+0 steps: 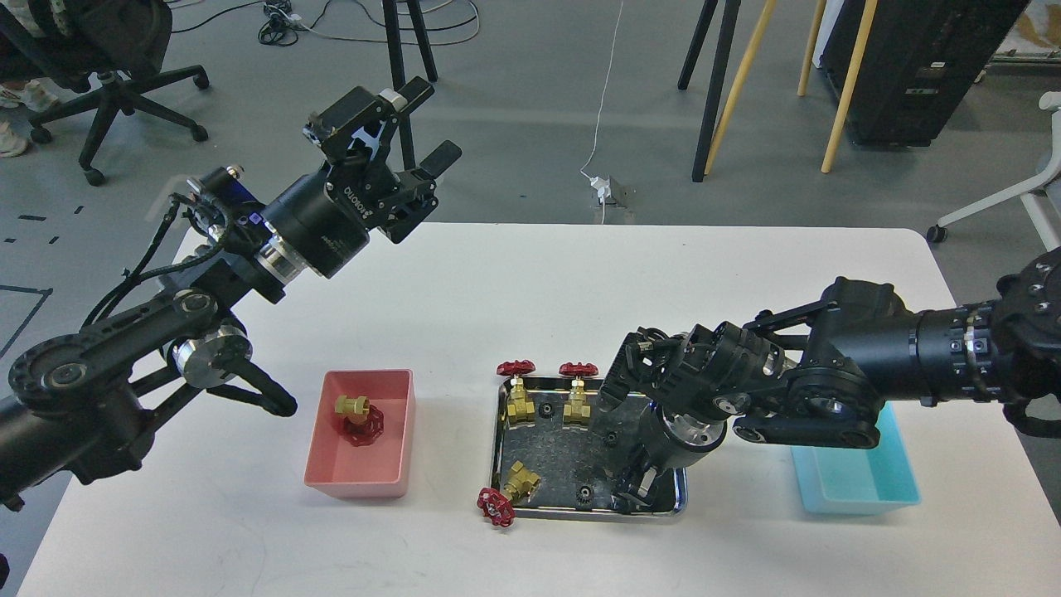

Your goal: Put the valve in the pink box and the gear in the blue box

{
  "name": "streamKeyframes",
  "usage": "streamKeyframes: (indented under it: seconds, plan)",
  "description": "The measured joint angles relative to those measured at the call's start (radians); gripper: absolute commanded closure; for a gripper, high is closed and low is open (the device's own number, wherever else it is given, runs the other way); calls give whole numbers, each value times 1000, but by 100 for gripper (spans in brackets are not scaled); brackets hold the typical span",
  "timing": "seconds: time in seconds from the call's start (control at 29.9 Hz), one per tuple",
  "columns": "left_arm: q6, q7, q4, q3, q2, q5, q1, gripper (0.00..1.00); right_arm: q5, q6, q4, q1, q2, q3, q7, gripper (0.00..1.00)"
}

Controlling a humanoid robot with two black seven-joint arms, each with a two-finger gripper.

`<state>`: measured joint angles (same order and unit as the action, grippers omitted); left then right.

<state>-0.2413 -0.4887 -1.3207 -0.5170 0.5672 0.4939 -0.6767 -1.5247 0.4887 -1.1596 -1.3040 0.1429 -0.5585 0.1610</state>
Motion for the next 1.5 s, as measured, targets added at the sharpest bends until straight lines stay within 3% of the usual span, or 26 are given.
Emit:
streamKeyframes:
  seconds: [0.43, 0.77, 1.07, 1.34, 1.5]
  plan:
    - [0, 0, 0, -15, -1, 0, 16, 19, 1, 0, 20, 11, -20, -3, 1, 54]
    - [-13, 0, 0, -44, -1, 1, 44, 19, 0, 0, 29, 12, -31, -5, 1, 65]
    - [-13, 0, 0, -46, -1, 1, 45, 19, 0, 0, 27, 11, -33, -5, 4, 99]
    - [-13, 0, 0, -46, -1, 0, 46, 19, 2, 0, 11, -16, -19, -5, 5, 99]
    - [-13, 0, 0, -45, -1, 0, 46, 19, 5, 0, -72, -91, 77, -1, 8, 99]
